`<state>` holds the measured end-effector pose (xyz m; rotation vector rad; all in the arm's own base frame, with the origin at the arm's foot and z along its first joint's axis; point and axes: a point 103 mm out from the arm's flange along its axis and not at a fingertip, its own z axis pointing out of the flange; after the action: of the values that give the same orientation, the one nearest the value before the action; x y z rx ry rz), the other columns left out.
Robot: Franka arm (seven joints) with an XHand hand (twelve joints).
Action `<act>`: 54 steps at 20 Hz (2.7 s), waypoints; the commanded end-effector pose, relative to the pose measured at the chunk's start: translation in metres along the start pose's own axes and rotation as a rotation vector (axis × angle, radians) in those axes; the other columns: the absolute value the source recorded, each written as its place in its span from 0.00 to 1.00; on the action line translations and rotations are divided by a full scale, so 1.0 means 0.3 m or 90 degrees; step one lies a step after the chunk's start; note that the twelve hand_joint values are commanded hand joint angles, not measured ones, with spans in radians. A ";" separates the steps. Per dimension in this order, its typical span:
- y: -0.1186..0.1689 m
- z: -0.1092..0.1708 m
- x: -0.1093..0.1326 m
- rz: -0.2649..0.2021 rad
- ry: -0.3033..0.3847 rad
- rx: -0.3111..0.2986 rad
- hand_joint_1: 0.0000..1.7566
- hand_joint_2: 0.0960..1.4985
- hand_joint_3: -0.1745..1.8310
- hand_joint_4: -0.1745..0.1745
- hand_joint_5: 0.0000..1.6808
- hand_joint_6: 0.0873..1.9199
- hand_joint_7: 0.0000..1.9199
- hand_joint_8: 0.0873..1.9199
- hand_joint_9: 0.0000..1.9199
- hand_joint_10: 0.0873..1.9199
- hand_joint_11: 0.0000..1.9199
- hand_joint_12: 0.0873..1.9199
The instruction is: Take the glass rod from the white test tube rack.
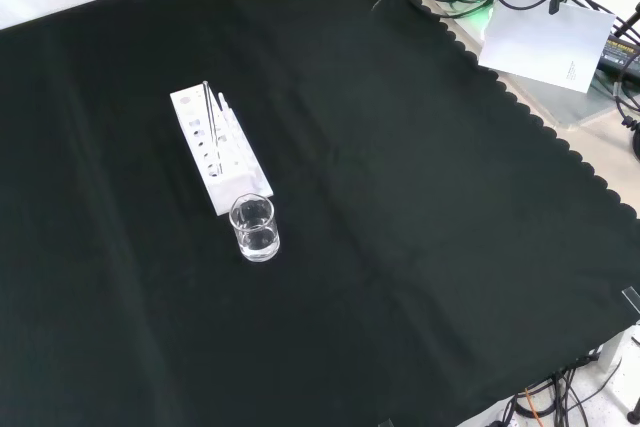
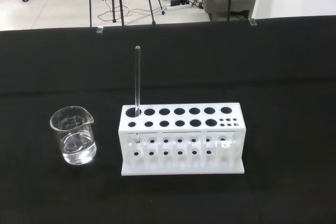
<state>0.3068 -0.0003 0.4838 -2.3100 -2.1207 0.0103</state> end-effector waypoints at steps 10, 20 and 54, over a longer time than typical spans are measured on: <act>0.042 0.013 -0.005 0.000 -0.016 0.000 0.39 0.47 0.34 0.06 0.02 0.00 0.00 0.34 0.00 0.42 0.00 0.59; 0.254 0.063 -0.014 -0.017 -0.001 0.006 0.38 0.48 0.34 0.06 0.03 0.00 0.01 0.43 0.06 0.46 0.00 0.70; 0.872 0.474 0.149 -0.158 0.013 0.120 0.35 0.50 0.35 0.05 0.06 0.00 0.08 0.46 0.14 0.45 0.00 0.73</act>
<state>0.5523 0.0060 0.3589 -1.9819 -2.2396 0.1933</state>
